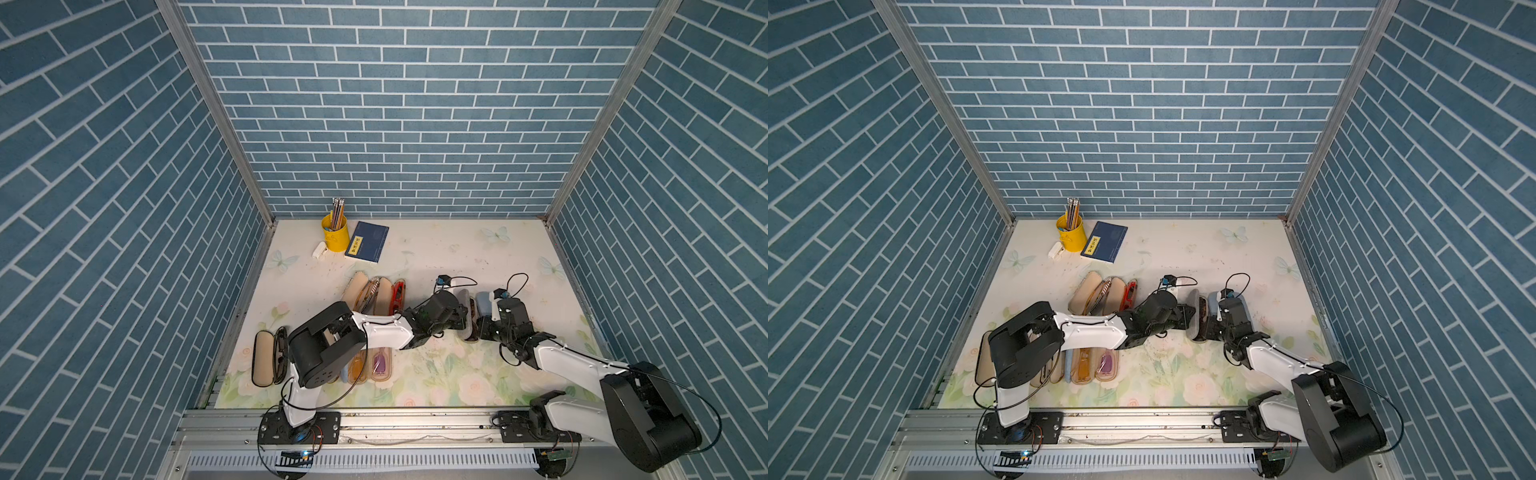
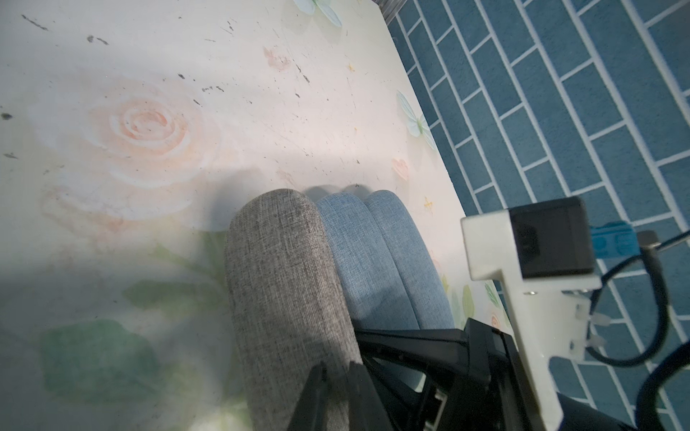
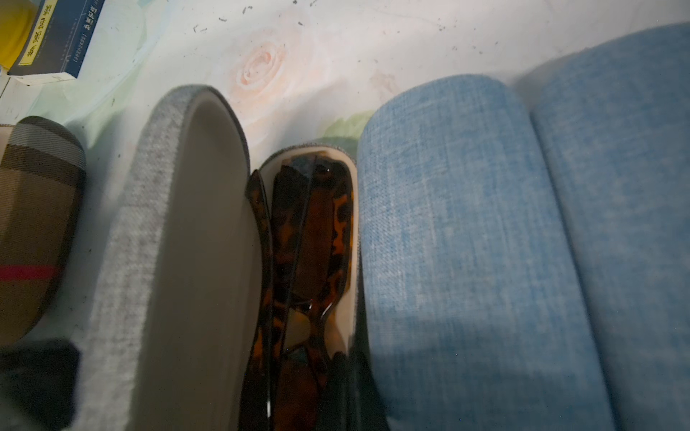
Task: Close the glasses case
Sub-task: Close the glasses case at the center of the board.
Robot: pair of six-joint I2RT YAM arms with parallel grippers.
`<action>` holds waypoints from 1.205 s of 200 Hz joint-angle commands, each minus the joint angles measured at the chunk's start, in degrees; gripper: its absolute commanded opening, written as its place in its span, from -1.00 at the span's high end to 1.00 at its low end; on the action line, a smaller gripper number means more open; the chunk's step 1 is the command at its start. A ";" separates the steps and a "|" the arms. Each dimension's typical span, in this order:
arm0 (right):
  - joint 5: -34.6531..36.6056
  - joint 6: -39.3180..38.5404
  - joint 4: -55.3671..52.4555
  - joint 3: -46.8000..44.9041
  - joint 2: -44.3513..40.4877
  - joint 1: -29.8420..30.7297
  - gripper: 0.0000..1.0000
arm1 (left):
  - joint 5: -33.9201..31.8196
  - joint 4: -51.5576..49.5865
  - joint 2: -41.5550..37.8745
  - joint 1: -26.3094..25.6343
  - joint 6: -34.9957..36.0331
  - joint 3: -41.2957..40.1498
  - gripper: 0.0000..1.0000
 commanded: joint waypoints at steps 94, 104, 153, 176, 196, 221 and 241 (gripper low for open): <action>0.62 -0.73 0.28 -0.57 1.36 -0.16 1.00 | 1.24 -7.02 4.06 -1.20 2.02 1.70 0.70; 0.62 -0.73 0.23 -0.56 1.37 -0.20 1.00 | 1.32 -6.99 4.11 -1.24 2.00 1.78 0.70; 0.62 -0.75 0.36 -0.56 1.33 -0.20 1.00 | 1.33 -7.16 4.46 -1.37 2.00 2.03 0.70; 0.62 -0.74 0.35 -0.56 1.21 -0.19 1.00 | 1.48 -7.38 5.01 -1.43 2.00 2.52 0.70; 0.62 -0.79 0.34 -0.48 1.12 -0.20 1.00 | 1.50 -7.67 5.70 -1.48 2.00 3.10 0.70; 0.63 -0.96 0.24 -0.35 0.81 -0.20 1.00 | 1.84 -7.71 6.85 -1.61 1.82 3.69 0.70; 0.63 -1.33 -1.02 0.75 -0.06 -0.24 1.00 | 2.12 -7.68 7.86 -1.69 1.63 4.22 0.70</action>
